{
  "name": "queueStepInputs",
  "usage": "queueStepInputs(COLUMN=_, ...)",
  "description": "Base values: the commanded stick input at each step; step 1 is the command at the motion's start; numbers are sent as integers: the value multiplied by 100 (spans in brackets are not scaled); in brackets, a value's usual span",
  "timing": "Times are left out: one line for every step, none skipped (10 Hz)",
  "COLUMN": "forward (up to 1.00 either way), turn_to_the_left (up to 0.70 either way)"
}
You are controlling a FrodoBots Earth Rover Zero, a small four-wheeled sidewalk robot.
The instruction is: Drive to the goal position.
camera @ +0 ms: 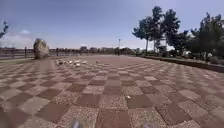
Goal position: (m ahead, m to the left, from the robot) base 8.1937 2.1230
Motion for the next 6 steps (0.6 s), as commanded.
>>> queueStepInputs(forward=100, turn_to_the_left=0)
queueStepInputs(forward=100, turn_to_the_left=0)
queueStepInputs(forward=100, turn_to_the_left=0)
queueStepInputs(forward=100, turn_to_the_left=0)
queueStepInputs(forward=100, turn_to_the_left=0)
queueStepInputs(forward=100, turn_to_the_left=0)
